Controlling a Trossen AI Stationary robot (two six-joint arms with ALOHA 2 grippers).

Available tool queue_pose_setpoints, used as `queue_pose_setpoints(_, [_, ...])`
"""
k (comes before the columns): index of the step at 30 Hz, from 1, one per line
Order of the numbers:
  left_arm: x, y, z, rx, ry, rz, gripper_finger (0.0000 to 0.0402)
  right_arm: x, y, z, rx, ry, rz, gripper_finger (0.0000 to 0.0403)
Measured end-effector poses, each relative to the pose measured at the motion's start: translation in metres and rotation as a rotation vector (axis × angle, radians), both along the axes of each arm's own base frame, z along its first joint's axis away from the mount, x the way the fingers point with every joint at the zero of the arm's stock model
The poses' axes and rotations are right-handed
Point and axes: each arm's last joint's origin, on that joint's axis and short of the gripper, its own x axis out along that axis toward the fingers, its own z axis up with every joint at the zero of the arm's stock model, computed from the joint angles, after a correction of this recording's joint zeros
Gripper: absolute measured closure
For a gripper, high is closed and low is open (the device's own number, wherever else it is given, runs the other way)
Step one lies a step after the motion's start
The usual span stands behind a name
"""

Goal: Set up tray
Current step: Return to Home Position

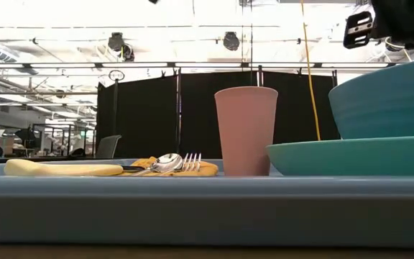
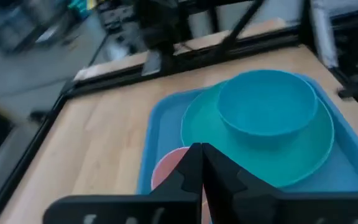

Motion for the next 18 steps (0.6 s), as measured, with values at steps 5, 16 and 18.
queue_pose_setpoints(5, [-0.029, 0.054, 0.004, 0.025, -0.077, 0.002, 0.0399, 0.002, 0.0, -0.002, -0.005, 0.013, -0.011, 0.0403])
queue_pose_setpoints(16, [-0.161, 0.087, -0.034, -0.077, -0.389, 0.049, 0.04, -0.007, -0.005, 0.008, -0.038, -0.106, -0.129, 0.0403])
queue_pose_setpoints(18, [-0.171, 0.096, -0.052, -0.108, -0.409, 0.037, 0.04, -0.007, -0.007, 0.007, -0.005, -0.083, -0.142, 0.0403])
